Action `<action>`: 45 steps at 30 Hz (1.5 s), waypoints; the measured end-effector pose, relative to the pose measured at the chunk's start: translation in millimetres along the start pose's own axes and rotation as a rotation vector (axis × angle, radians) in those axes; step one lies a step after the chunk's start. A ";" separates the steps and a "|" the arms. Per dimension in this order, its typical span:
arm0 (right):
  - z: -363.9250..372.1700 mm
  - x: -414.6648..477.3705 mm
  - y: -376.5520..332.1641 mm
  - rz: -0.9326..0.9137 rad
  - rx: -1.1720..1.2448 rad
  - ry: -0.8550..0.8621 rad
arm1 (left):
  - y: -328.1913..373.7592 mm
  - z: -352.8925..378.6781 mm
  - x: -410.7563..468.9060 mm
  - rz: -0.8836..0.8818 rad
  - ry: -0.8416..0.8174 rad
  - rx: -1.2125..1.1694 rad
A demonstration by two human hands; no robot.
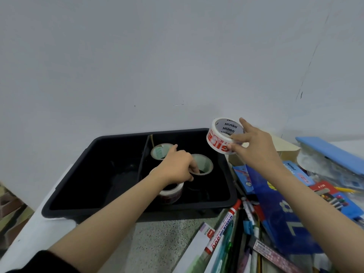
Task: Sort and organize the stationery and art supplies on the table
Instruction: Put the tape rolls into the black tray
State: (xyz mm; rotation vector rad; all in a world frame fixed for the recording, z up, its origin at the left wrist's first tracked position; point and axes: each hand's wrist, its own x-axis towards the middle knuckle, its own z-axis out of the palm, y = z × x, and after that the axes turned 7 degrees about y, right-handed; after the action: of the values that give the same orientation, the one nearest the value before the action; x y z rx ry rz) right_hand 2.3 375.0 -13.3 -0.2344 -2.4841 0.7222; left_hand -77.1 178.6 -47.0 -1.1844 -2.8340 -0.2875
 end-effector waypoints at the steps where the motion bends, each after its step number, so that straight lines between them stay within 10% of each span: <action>1: 0.4 0.2 0.3 -0.003 0.002 -0.004 | 1.3 -0.6 -6.2 0.008 -0.017 -0.022; 13: 13.2 -1.7 -11.2 -0.060 0.036 -0.083 | -0.5 3.7 -42.0 -0.061 0.007 -0.421; 19: 33.2 8.8 -23.2 -0.258 -0.034 -0.188 | -36.9 -13.2 -48.7 -0.210 0.015 0.099; 45: 93.9 38.8 -17.1 -0.467 -0.533 -0.481 | -63.1 -3.6 -44.2 -0.285 -0.027 0.083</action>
State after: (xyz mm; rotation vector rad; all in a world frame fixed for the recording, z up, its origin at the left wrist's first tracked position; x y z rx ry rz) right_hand -81.5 330.5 -53.5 0.3688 -2.9818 -0.1057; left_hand -90.9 103.6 -58.4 -0.7746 -3.0029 -0.1651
